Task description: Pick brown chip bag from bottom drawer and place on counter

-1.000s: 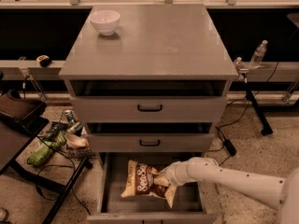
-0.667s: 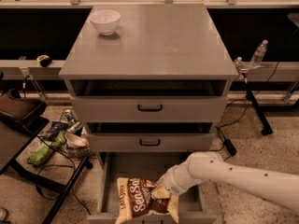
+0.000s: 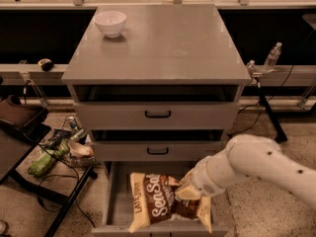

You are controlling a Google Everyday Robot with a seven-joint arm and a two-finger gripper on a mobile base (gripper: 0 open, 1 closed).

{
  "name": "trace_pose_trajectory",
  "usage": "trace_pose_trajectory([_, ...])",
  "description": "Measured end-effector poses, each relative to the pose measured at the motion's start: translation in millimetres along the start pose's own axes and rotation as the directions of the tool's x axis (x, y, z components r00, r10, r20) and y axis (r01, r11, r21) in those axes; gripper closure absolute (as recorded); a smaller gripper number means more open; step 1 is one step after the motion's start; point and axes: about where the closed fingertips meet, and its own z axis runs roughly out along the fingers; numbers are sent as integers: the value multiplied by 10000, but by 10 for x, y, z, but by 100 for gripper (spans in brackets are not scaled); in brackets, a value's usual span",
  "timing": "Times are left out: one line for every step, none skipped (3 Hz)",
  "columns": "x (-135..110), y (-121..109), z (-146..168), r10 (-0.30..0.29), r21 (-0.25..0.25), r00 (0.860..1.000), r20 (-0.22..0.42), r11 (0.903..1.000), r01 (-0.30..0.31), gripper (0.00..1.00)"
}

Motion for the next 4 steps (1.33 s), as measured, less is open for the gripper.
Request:
trace_pose_trajectory([-359,-57,-697,-129,1071,9998,165,9942,111,100])
trace_pose_trajectory([-396,-64,-748,-128,1115,9998,127,9937,113,100])
trace_pose_trajectory([-672,-120,-1131,-108,1442,9998,-152,9895,129,100])
trace_pose_trajectory([-1010,-251,-1885,653,2246,9976,241,9720,-690,100])
